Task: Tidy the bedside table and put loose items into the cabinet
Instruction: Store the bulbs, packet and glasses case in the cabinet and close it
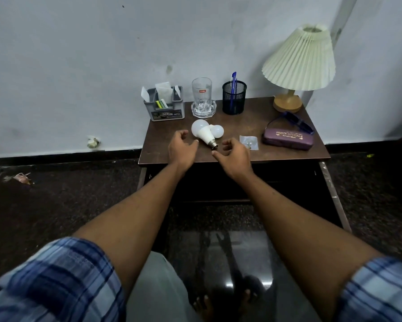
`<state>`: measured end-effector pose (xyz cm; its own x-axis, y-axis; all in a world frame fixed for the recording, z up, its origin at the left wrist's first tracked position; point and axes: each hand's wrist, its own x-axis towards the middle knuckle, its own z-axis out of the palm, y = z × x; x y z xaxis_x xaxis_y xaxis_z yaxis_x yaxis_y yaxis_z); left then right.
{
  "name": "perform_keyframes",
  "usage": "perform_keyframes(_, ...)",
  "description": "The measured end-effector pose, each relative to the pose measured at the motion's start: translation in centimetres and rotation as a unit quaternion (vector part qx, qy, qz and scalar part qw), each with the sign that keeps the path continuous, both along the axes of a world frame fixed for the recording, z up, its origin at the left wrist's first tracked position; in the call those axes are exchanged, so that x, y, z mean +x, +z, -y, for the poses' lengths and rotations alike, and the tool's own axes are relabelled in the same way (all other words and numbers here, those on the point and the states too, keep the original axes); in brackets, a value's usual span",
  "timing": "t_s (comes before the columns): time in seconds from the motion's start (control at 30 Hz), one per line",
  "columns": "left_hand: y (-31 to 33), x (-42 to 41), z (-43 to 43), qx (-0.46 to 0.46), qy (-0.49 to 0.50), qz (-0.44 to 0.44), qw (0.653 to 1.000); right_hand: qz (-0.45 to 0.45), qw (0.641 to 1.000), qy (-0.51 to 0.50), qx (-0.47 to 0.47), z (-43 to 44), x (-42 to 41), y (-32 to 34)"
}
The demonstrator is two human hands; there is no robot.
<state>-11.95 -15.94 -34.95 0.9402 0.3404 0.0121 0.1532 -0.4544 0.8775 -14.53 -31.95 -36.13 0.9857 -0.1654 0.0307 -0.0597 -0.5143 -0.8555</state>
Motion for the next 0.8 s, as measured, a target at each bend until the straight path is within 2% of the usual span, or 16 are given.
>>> perform_keyframes(0.27, -1.3, 5.4, 0.5, -0.041, -0.048, -0.048, 0.997, -0.014, 0.998, -0.047, -0.046, -0.9, 3.1, -1.8)
perform_keyframes(0.43, -1.8, 6.6, 0.6, -0.081, -0.056, -0.042, 0.994, -0.004, 0.998, -0.049, -0.041, -1.0, 3.6, -1.9)
perform_keyframes(0.63, -1.2, 4.9, -0.2, -0.093, -0.012, -0.005, 0.996, 0.005, 0.999, -0.023, 0.022, -0.6, 2.3, -1.6)
perform_keyframes(0.8, -0.5, 0.3, -0.9, -0.111, -0.031, 0.003, 0.993, 0.004, 0.993, -0.003, 0.119, -0.4, -1.1, -1.8)
